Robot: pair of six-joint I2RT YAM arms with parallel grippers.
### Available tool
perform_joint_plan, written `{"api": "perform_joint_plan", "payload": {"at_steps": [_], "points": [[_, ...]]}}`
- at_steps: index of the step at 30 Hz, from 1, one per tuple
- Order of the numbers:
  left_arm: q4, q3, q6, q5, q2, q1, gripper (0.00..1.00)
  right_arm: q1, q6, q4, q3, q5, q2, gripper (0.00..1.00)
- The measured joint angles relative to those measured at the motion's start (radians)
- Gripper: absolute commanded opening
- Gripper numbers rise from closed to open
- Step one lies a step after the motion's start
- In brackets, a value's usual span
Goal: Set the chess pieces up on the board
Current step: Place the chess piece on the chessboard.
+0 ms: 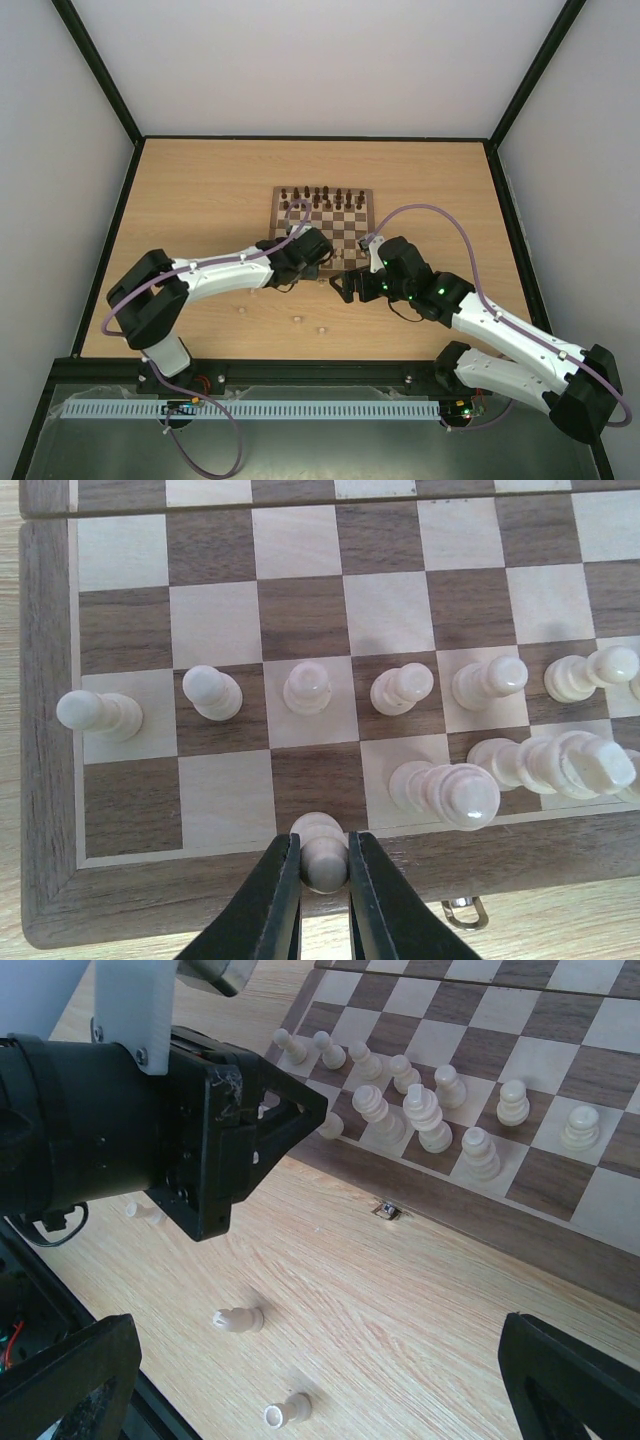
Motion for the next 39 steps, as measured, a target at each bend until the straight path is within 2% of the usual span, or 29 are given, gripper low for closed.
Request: {"api": "perform_joint_plan", "payload": {"at_steps": [22, 28, 32, 39], "points": [[0.029, 0.022, 0.007, -0.017, 0.055, 0.001, 0.05, 0.000, 0.000, 0.001, -0.005, -0.001, -0.003, 0.99], [0.028, 0.022, 0.007, -0.024, 0.055, 0.006, 0.10, 0.000, 0.000, 0.000, -0.006, -0.001, -0.003, 0.99], [0.028, 0.022, 0.006, -0.025, 0.055, 0.007, 0.19, 0.000, 0.000, 0.001, -0.007, -0.001, -0.003, 0.99], [0.028, 0.022, 0.007, -0.024, 0.055, 0.007, 0.23, 0.000, 0.000, 0.005, -0.010, -0.002, -0.003, 0.99]]}}
